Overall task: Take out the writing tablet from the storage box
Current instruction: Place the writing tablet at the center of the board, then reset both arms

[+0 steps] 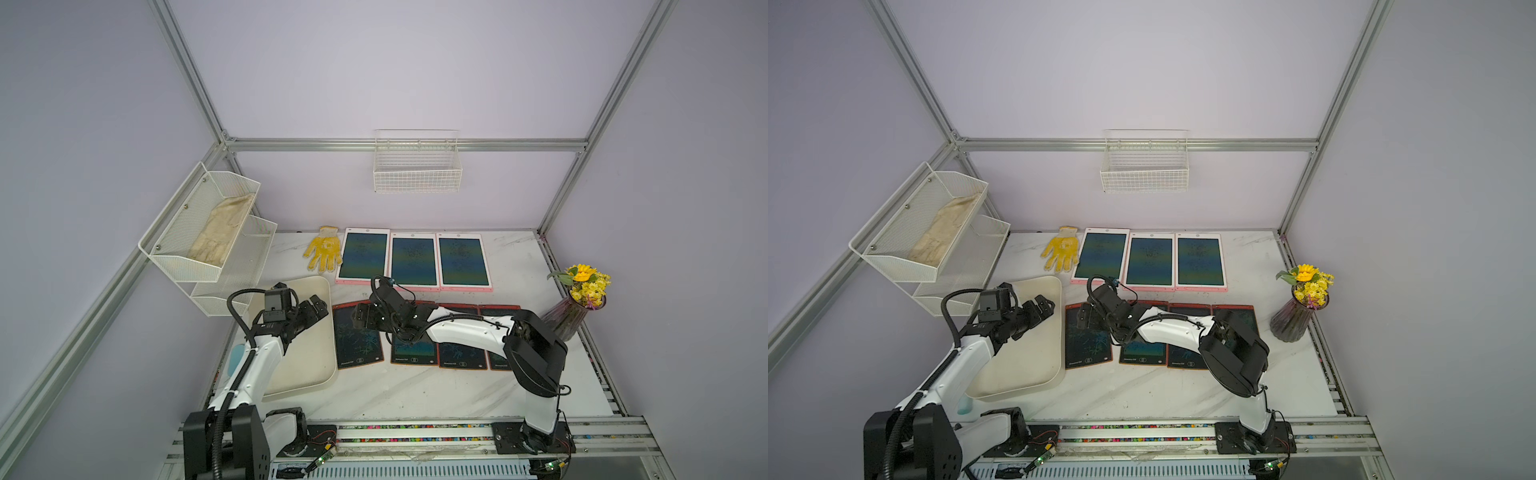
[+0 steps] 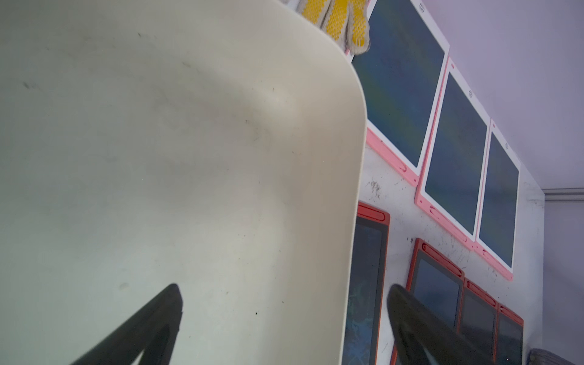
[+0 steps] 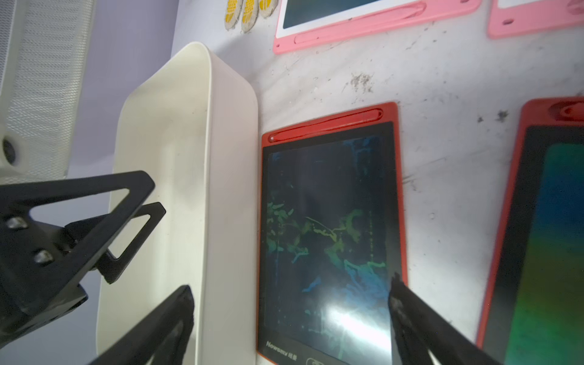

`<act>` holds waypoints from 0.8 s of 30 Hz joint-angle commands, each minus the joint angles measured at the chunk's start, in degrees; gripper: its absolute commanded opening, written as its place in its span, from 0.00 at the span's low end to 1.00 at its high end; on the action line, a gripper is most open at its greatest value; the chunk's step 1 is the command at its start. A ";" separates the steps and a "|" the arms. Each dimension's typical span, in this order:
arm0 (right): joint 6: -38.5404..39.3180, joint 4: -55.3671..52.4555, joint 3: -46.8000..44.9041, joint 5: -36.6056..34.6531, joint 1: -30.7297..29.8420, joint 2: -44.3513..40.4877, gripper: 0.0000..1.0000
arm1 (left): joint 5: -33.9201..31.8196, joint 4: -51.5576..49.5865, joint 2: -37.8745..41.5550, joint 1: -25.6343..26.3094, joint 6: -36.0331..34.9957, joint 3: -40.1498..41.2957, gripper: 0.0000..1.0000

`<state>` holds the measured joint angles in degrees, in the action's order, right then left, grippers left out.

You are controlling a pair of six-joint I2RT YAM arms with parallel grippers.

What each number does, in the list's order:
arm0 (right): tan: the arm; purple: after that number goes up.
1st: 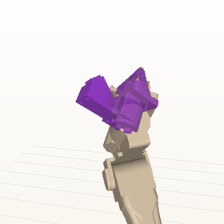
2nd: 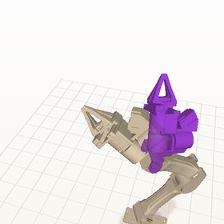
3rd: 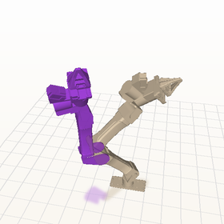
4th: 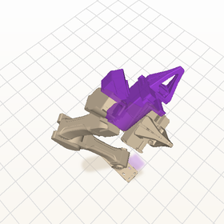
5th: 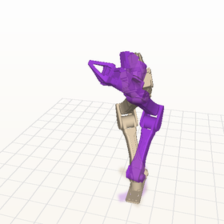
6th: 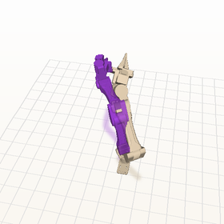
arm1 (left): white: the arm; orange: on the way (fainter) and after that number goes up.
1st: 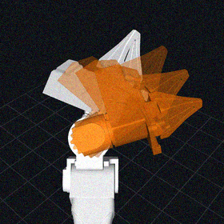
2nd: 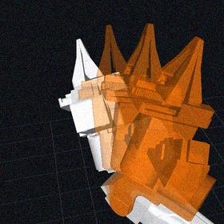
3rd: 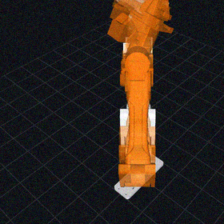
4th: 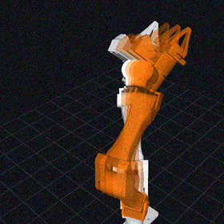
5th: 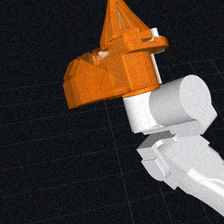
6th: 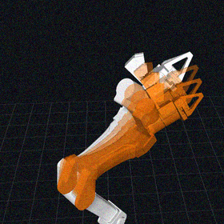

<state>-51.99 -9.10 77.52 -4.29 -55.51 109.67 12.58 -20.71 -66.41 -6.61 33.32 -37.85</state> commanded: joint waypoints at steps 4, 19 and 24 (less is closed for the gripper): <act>4.87 -1.79 -3.26 -3.00 4.56 -4.23 0.97 | 5.41 -0.43 -1.73 2.77 -2.19 -3.86 1.00; 13.00 -3.96 -7.84 -14.94 15.36 -15.93 0.97 | -4.87 -12.82 -9.54 6.96 -4.59 -8.28 0.72; 15.95 -3.43 -7.74 -20.46 16.89 -18.09 0.97 | -9.76 -16.84 -10.39 6.79 -3.72 -9.25 0.69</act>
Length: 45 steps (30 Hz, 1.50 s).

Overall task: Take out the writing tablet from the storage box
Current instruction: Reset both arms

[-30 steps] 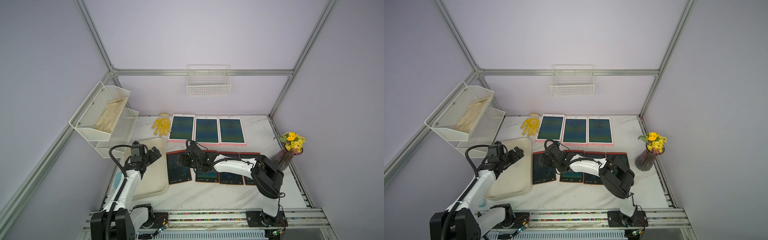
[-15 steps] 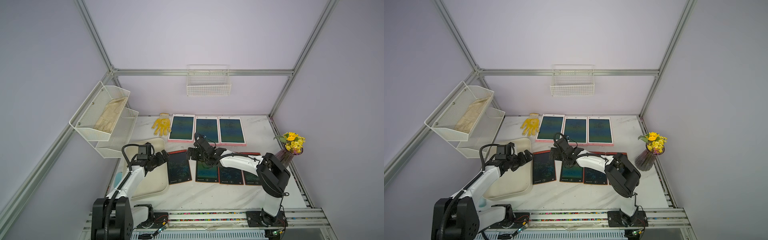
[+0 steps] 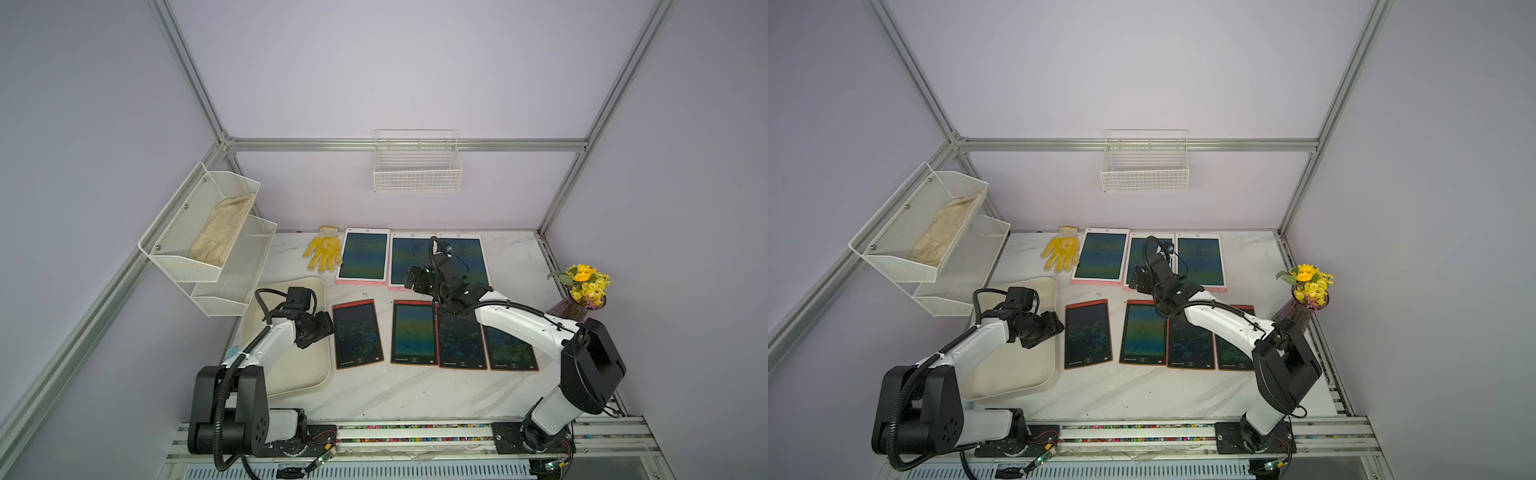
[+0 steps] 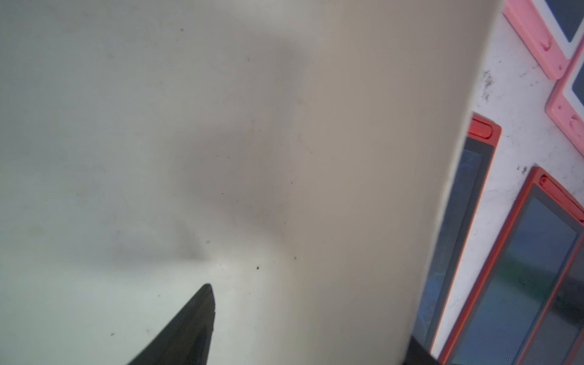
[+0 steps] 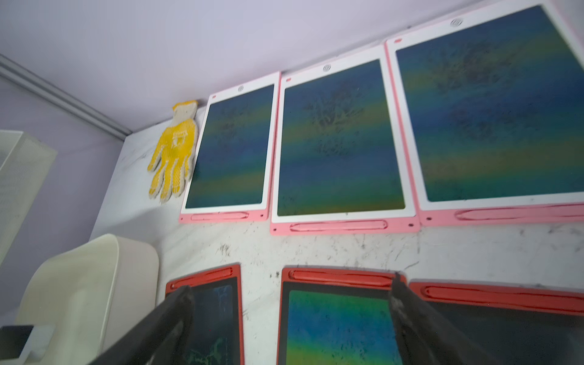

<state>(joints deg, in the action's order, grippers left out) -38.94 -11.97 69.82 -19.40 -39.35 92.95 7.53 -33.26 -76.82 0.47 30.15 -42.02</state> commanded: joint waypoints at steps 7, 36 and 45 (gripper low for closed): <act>8.77 3.57 -1.17 -10.62 1.48 -1.43 0.97 | -11.42 -6.87 1.99 -2.48 1.69 -4.36 0.85; 36.55 61.15 -27.71 -12.54 18.01 -6.06 0.97 | -22.87 44.13 9.07 -2.32 -17.16 7.83 1.00; 36.12 73.60 -33.00 0.02 29.01 -2.14 0.97 | -21.96 68.02 7.43 -1.97 -26.53 20.15 1.00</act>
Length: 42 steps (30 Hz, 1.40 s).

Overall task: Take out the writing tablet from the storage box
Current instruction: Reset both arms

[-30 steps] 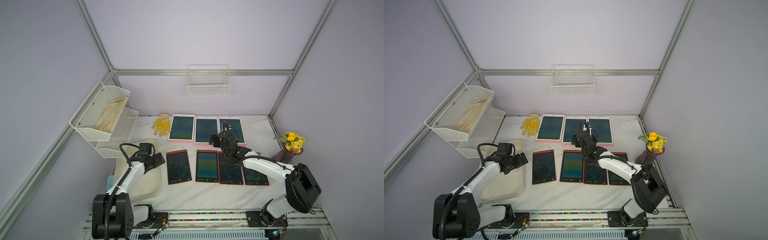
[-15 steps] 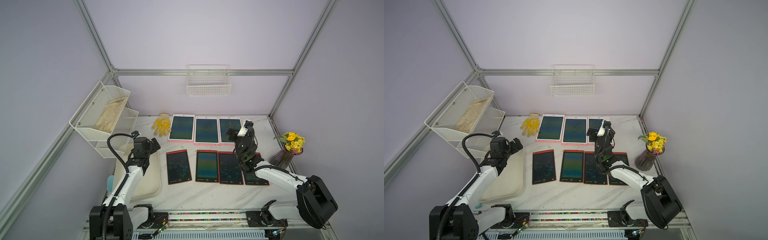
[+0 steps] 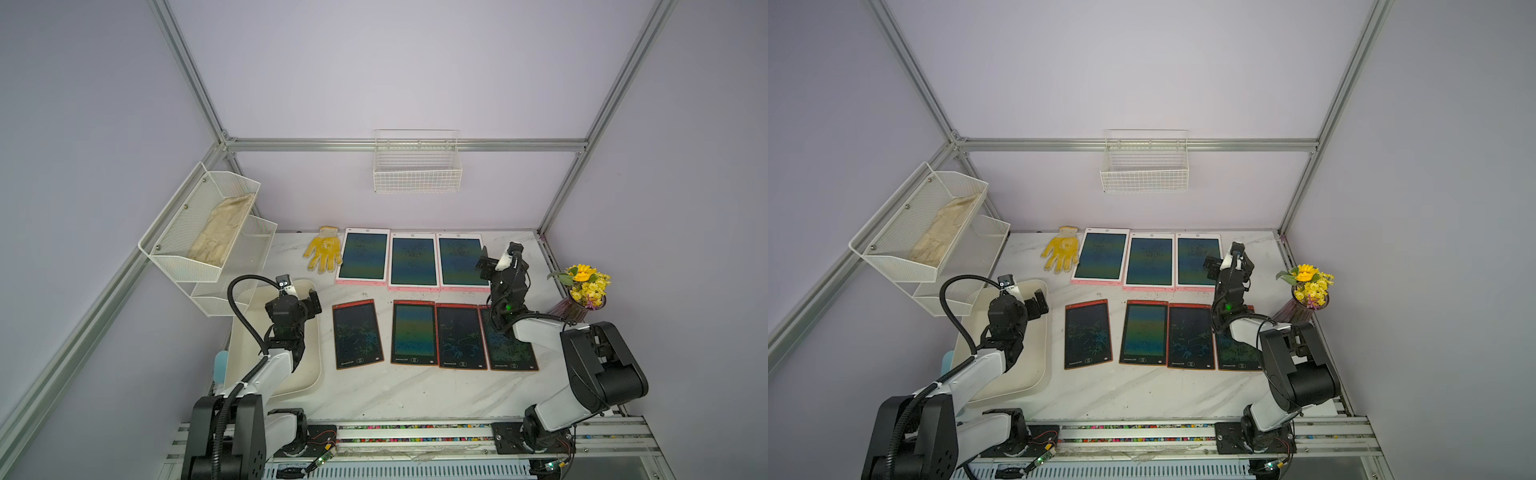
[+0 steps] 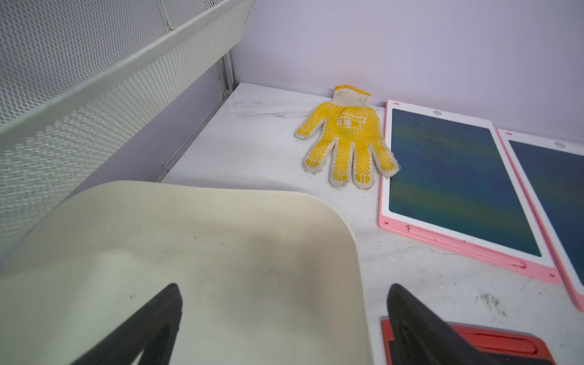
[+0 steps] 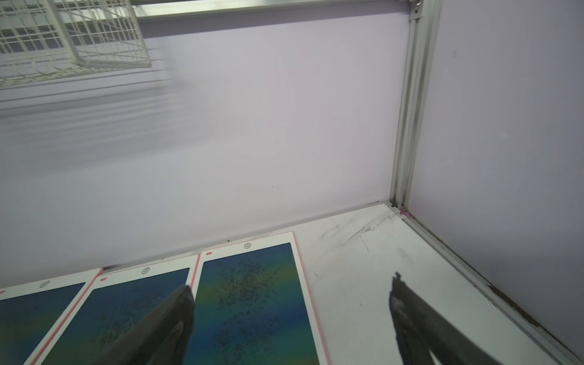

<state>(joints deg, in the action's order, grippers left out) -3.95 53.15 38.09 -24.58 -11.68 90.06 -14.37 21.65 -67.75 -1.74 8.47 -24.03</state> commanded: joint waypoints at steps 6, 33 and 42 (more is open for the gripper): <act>3.13 18.78 -4.39 9.26 4.29 5.26 0.97 | 2.25 24.19 -10.39 0.20 -5.49 3.78 1.00; 2.10 37.42 -11.76 15.22 8.43 11.98 0.97 | 14.72 31.08 -21.81 -2.24 -7.77 2.05 1.00; 2.44 36.65 -11.21 15.18 8.47 12.31 0.97 | 14.72 31.09 -21.73 -2.24 -7.77 2.06 1.00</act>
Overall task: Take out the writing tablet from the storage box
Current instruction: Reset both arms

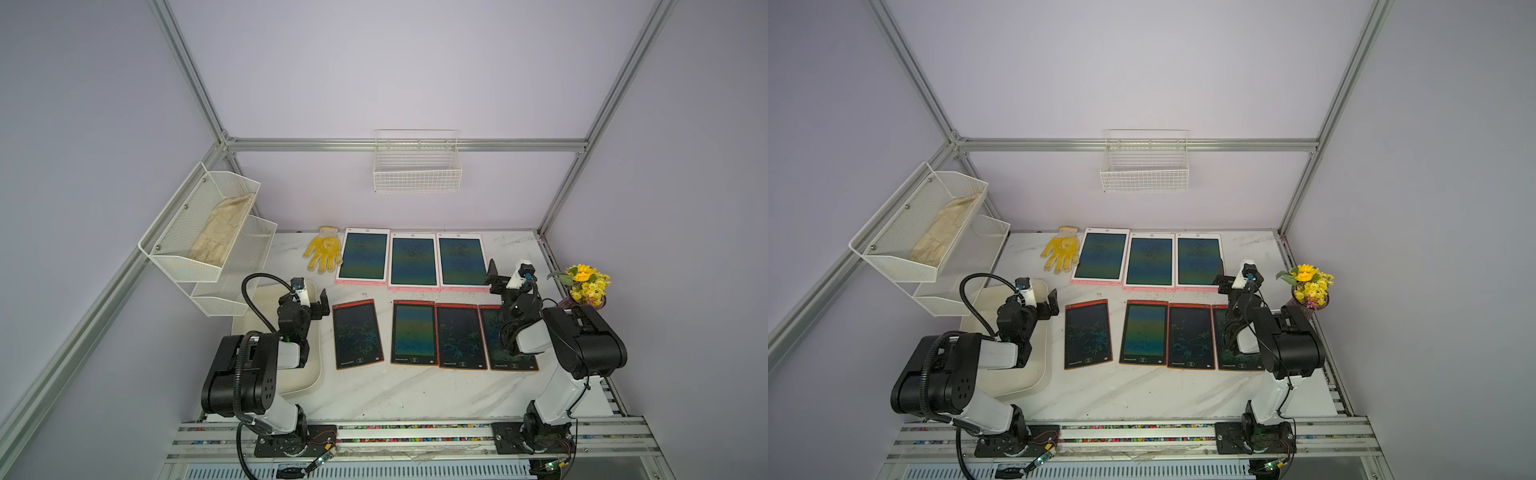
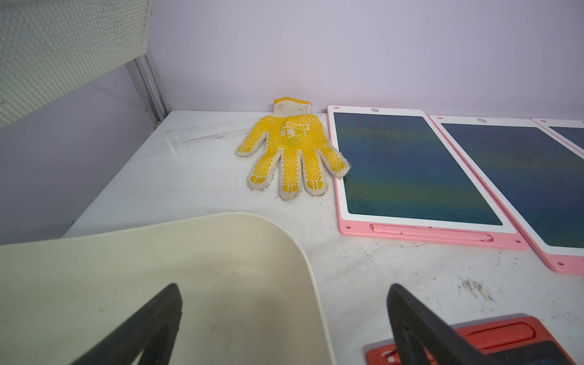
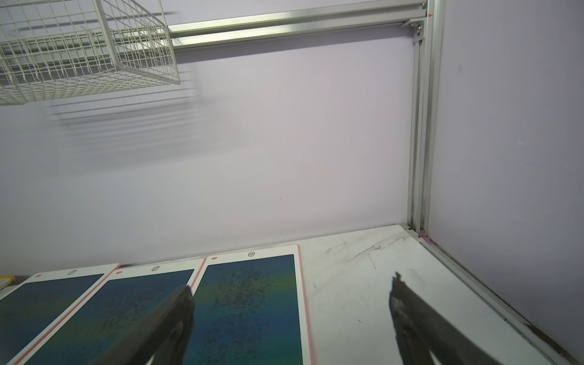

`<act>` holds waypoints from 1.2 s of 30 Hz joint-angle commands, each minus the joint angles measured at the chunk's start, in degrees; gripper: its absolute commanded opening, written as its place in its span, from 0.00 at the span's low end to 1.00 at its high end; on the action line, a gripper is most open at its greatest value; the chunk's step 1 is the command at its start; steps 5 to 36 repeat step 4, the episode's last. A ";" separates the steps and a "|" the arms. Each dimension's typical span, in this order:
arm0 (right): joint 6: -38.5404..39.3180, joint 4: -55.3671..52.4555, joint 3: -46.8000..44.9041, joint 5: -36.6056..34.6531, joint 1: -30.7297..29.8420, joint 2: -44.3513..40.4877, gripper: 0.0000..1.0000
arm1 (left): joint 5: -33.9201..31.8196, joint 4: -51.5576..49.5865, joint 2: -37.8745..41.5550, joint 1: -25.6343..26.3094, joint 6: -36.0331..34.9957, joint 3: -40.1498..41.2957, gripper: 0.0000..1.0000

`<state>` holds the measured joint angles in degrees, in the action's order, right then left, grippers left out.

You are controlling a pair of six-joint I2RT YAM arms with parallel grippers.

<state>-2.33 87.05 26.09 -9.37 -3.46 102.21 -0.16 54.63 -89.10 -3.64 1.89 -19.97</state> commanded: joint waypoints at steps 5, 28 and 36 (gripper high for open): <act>0.80 3.98 -0.15 0.06 0.21 -0.23 0.97 | 0.52 -1.90 -0.44 -0.32 -1.19 -2.00 1.00; 0.80 3.98 -0.15 0.06 0.21 -0.23 0.97 | 0.52 -1.90 -0.44 -0.32 -1.19 -2.00 1.00; 0.80 3.98 -0.15 0.06 0.21 -0.23 0.97 | 0.52 -1.90 -0.44 -0.32 -1.19 -2.00 1.00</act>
